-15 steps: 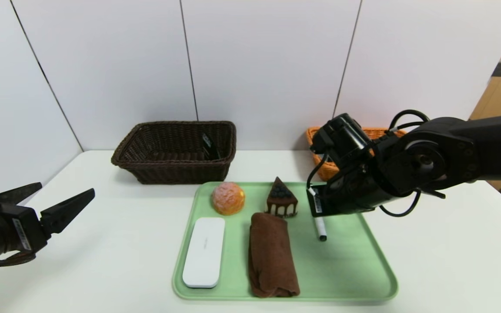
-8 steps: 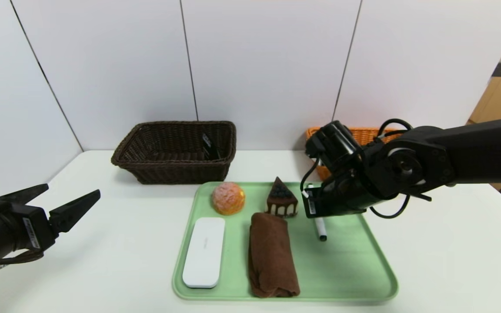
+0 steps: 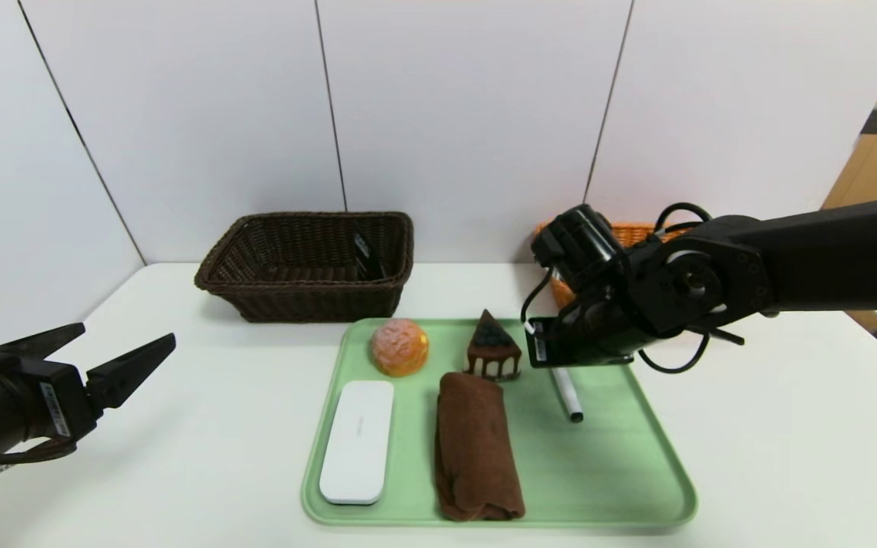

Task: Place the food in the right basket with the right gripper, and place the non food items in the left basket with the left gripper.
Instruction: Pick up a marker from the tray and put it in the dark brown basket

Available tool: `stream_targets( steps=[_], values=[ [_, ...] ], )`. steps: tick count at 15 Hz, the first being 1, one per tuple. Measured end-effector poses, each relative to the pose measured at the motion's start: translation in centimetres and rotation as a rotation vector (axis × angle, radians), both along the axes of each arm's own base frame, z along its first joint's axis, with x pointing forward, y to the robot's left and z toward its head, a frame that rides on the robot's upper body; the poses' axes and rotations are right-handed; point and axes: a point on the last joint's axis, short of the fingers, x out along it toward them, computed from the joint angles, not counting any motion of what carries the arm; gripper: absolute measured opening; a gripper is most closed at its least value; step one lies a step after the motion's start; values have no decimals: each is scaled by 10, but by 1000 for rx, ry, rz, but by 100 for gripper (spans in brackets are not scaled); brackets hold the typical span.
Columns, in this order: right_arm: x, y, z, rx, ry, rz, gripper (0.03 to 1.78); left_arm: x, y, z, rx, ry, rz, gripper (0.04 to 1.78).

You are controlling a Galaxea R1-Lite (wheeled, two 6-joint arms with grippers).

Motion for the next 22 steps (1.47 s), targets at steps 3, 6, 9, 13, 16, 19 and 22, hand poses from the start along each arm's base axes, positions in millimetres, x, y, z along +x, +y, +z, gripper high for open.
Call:
stream_targets(
  steps=[3, 6, 9, 13, 16, 19, 22],
  values=[
    [3, 0, 5, 8, -19, -10, 5, -1, 0, -2, -1, 5, 0, 169],
    [4, 0, 6, 3, -33, -18, 46, -1, 0, -2, -1, 4, 0, 169],
    [3, -1, 7, -12, -45, -29, 86, -1, 0, -2, 0, 4, 0, 169],
    [-2, -5, -4, -42, -7, -24, 120, -1, 0, -2, -1, 4, 0, 169],
    [1, -9, -18, -58, 27, -44, 137, -1, 0, -2, -2, 5, 0, 169],
    [4, -11, -23, -60, 36, -51, 146, -2, 0, -4, -2, 10, 0, 169],
    [8, -9, -24, -41, 9, -48, 129, -3, 0, -4, -2, 12, 0, 169]
  ],
)
